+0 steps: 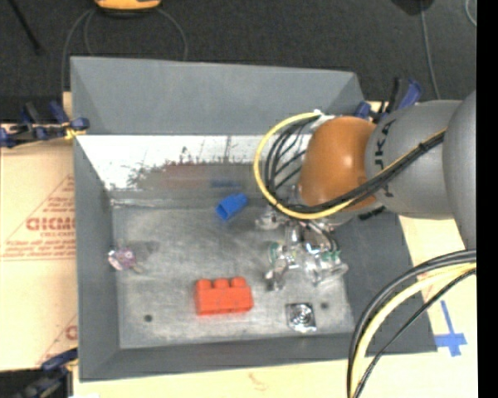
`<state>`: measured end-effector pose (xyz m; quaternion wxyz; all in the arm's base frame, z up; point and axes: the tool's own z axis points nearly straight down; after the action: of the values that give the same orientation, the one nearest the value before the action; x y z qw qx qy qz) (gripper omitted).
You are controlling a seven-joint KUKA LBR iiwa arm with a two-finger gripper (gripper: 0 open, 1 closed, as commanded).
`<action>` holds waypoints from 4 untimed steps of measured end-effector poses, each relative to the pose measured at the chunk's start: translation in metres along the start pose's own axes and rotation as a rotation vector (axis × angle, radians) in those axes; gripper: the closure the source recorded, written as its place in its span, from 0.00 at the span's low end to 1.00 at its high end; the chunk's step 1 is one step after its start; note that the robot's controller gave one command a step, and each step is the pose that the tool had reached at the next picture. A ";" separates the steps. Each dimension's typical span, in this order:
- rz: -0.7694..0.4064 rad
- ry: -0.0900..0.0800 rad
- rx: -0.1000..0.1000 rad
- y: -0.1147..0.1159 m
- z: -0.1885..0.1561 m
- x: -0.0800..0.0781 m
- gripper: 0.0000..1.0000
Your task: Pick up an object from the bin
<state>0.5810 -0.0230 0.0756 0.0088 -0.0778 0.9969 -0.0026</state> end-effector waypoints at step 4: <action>-0.055 0.013 -0.007 -0.046 -0.144 0.043 0.00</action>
Offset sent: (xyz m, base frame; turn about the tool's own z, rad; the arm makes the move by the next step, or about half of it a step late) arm -0.0328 -0.0684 0.0171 0.0026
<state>0.5431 -0.0746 0.2196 0.0019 -0.1052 0.9944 0.0000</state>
